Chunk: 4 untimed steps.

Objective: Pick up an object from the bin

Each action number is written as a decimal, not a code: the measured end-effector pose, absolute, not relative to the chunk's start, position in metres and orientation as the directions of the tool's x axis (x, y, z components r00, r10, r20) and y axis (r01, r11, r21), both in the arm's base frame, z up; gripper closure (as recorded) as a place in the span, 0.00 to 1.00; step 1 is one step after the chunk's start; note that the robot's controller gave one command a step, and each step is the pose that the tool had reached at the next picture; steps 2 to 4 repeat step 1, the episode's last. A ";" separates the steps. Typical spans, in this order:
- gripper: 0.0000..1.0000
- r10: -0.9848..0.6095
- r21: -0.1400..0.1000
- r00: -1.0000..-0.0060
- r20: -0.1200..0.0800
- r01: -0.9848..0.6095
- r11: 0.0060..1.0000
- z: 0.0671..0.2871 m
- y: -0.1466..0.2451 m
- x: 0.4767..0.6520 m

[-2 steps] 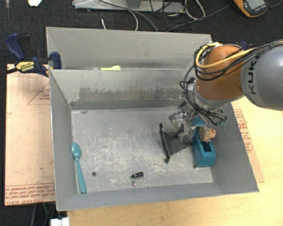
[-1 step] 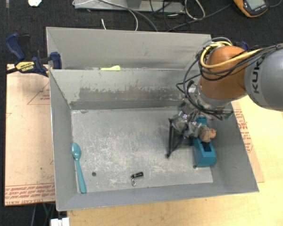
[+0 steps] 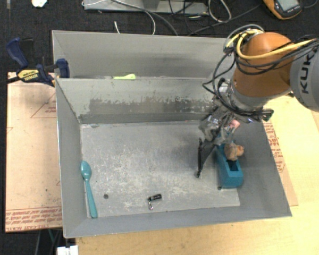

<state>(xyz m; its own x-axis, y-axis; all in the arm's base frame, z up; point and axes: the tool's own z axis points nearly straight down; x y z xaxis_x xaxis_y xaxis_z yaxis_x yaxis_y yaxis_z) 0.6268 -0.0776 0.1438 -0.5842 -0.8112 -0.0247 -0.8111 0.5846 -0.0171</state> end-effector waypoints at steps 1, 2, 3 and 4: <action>1.00 -0.818 -0.017 -0.575 -0.025 -0.818 0.575 0.220 -0.086 0.631; 1.00 -0.818 -0.017 -0.575 -0.025 -0.818 0.575 0.220 -0.086 0.631; 1.00 -0.818 -0.017 -0.575 -0.025 -0.818 0.575 0.220 -0.086 0.631; 1.00 -0.818 -0.017 -0.575 -0.025 -0.818 0.575 0.220 -0.086 0.631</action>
Offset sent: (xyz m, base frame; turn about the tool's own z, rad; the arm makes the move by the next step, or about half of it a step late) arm 0.0100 0.0060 0.1928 -0.0925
